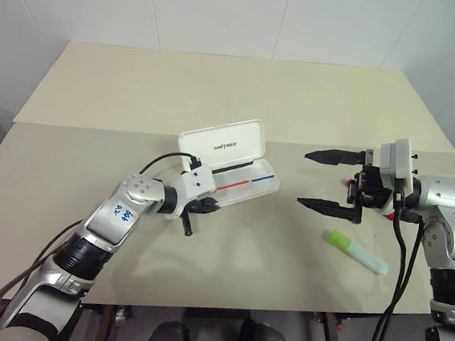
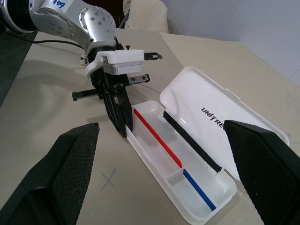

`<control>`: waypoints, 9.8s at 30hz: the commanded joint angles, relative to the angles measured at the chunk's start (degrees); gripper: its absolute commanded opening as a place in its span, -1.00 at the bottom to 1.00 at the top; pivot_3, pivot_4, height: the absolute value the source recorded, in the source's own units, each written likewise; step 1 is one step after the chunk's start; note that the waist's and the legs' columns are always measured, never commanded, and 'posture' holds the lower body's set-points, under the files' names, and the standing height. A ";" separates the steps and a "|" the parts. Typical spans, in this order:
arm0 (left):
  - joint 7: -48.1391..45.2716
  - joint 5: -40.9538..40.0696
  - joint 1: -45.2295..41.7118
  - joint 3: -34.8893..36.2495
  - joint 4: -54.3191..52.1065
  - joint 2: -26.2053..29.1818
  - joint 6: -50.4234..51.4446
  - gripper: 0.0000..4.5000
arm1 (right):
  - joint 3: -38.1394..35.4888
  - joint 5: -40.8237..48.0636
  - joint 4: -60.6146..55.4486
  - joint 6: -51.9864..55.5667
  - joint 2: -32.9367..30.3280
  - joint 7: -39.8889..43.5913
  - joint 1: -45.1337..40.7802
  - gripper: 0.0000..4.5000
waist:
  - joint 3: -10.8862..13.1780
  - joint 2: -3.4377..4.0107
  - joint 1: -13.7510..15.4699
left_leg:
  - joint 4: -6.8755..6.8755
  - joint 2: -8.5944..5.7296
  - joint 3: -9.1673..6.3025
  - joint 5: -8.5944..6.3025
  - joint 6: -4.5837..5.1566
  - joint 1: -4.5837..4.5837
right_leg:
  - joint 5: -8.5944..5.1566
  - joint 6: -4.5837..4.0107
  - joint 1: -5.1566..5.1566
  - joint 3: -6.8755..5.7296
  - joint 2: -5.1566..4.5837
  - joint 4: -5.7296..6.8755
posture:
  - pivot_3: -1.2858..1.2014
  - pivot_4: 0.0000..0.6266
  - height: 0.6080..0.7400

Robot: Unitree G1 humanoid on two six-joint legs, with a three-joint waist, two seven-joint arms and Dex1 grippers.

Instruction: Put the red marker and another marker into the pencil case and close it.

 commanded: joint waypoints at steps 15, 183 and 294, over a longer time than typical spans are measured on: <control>-16.25 -2.66 -0.08 -6.65 -5.85 1.22 -4.77 -0.99 | -2.16 1.22 -2.03 0.77 -1.35 -1.74 0.01 1.00 | 0.01 0.00 0.00 | -0.10 -0.05 -0.04 -0.01 0.01 -0.08 | 0.00 0.01 -0.04 -0.08 -0.03 -0.05 | 0.03 -0.52 1.00; -8.89 -33.00 20.01 33.00 -17.02 12.13 -16.57 1.00 | 21.38 -22.17 20.52 -15.44 15.82 2.53 -14.69 -0.28 | 0.13 0.12 -1.90 | -0.17 0.00 -0.08 0.06 -0.11 -0.06 | 0.00 0.01 -0.14 -0.01 0.02 0.05 | 0.03 -0.52 1.00; -11.59 -31.16 10.96 24.76 -13.03 6.71 -16.95 1.00 | -1.22 -12.21 25.51 -10.52 -6.95 1.64 18.66 0.23 | -0.14 -0.30 -0.31 | 0.26 0.03 -0.03 -0.01 -0.05 0.08 | 0.02 -0.01 0.13 0.11 0.03 0.07 | 0.03 -0.52 1.00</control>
